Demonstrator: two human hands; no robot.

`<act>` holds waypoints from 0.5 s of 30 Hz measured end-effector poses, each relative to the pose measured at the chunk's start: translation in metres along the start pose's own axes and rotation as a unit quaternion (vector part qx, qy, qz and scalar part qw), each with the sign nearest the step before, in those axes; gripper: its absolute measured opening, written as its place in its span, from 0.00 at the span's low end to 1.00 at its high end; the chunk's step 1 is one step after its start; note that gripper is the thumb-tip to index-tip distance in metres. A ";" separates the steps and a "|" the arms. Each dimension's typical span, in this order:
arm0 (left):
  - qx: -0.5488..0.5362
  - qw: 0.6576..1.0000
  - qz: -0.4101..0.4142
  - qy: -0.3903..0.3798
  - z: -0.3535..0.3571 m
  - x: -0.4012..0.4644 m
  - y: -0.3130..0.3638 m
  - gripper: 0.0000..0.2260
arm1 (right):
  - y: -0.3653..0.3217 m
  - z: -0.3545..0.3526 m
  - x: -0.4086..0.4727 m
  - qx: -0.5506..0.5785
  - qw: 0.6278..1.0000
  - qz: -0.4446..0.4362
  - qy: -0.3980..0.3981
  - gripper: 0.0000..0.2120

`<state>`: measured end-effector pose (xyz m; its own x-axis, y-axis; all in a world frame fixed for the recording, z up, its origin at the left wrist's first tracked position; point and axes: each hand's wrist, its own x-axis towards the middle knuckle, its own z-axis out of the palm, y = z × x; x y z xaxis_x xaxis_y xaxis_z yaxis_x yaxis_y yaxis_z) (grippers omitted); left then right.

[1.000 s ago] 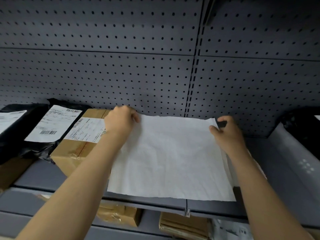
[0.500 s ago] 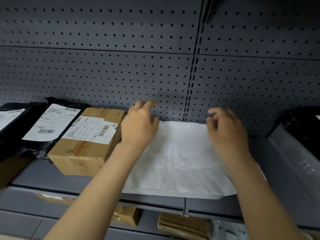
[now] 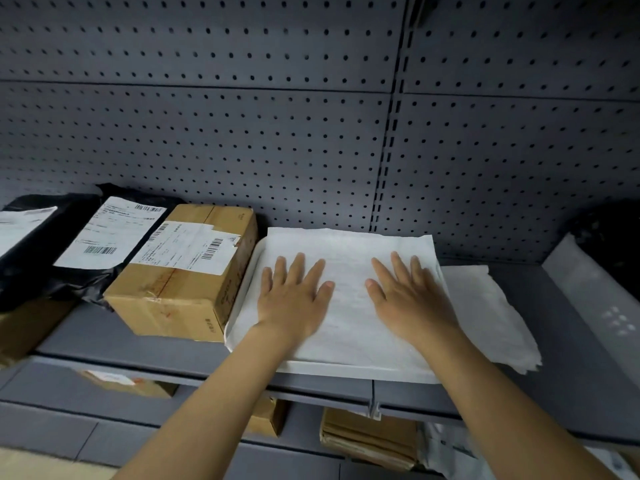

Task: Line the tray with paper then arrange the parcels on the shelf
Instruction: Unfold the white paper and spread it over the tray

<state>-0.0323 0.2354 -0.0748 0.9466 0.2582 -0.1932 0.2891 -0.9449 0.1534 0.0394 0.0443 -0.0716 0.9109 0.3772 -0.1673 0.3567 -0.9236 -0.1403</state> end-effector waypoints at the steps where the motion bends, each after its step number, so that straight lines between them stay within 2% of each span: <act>1: 0.002 1.000 -0.003 0.002 0.000 0.001 -0.001 0.28 | 0.003 0.000 0.000 -0.005 1.000 0.003 0.004 0.29; 11: 0.011 0.999 -0.034 -0.008 -0.004 0.000 0.000 0.30 | 0.006 -0.001 0.001 0.015 1.000 0.010 -0.012 0.30; 13: -0.020 0.999 -0.030 0.005 -0.007 -0.004 0.002 0.31 | 0.004 -0.006 0.000 0.020 1.000 0.015 -0.012 0.30; 15: -0.104 0.992 -0.025 0.062 -0.016 -0.010 0.004 0.30 | -0.002 -0.018 0.002 0.053 0.998 0.012 0.028 0.30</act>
<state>-0.0388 0.2324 -0.0567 0.9372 0.3380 -0.0860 0.3462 -0.8721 0.3459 0.0438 0.0456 -0.0544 0.9300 0.3484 -0.1174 0.3137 -0.9185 -0.2409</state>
